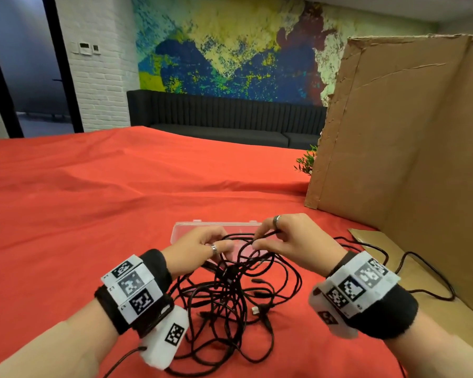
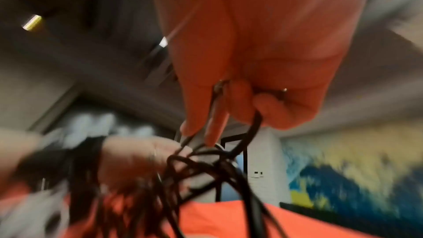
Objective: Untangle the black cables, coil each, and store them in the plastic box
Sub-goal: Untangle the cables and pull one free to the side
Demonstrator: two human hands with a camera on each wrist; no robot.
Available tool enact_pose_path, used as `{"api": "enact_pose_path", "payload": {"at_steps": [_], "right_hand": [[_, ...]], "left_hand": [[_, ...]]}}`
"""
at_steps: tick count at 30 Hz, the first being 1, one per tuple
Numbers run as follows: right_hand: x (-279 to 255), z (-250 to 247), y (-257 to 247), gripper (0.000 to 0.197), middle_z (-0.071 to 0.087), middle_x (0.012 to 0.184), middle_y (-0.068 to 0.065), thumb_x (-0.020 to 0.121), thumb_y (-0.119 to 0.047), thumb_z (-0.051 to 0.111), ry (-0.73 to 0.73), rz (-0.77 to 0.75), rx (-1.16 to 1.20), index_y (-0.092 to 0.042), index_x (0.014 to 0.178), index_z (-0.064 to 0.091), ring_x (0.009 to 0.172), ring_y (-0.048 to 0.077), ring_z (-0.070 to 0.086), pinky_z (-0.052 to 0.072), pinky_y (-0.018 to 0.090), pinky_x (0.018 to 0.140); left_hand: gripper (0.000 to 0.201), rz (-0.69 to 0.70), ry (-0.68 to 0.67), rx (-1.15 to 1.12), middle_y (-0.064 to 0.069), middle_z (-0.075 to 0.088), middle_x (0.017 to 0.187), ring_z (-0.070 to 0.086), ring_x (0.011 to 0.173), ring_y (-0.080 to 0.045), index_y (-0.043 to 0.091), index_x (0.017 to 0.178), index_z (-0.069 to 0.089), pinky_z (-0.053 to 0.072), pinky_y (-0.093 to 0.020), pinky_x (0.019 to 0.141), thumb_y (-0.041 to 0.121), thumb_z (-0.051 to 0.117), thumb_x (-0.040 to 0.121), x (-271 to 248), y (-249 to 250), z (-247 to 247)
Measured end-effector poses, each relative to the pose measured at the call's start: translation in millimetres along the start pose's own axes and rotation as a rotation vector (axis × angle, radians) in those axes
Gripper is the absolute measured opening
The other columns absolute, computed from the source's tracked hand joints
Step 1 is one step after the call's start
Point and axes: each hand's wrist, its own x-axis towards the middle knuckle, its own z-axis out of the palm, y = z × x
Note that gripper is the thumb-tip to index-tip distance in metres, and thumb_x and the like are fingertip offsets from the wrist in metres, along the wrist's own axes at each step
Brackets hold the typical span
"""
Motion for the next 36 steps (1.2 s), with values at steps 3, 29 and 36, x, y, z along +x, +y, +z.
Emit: {"api": "enact_pose_path", "payload": {"at_steps": [3,29,36], "right_hand": [[1.5,1.3,-1.3,0.016,0.047,0.051,-0.002,0.088,-0.044,0.057,0.068,0.002,-0.011,-0.034,0.077,0.059,0.048,0.009,0.039,0.036,0.032,0.054],[2.7,16.8,14.2,0.042,0.049,0.119,0.005,0.087,-0.010,0.059,0.237,0.269,0.199,-0.021,0.127,0.052,0.116,0.023,0.051,0.047,0.033,0.095],[32.4,15.9,8.8,0.017,0.057,0.097,-0.001,0.090,-0.031,0.057,0.209,0.211,-0.092,-0.022,0.100,0.067,0.108,0.028,0.042,0.040,0.036,0.086]], "left_hand": [[0.022,0.014,0.020,-0.001,0.007,0.061,0.069,0.056,0.057,0.000,0.013,0.076,0.056,0.045,-0.014,0.060,0.011,0.047,0.095,0.9,2.6,0.0],[0.030,-0.146,0.313,-0.353,-0.005,0.060,0.080,0.048,0.072,-0.015,0.018,0.071,0.039,0.039,-0.027,0.063,0.027,0.034,0.100,-5.3,5.0,0.1],[0.042,-0.260,0.244,-0.563,0.006,0.057,0.111,0.055,0.104,-0.014,0.016,0.079,0.043,0.041,-0.043,0.099,0.056,0.055,0.080,-2.8,-0.4,-2.7]]}}
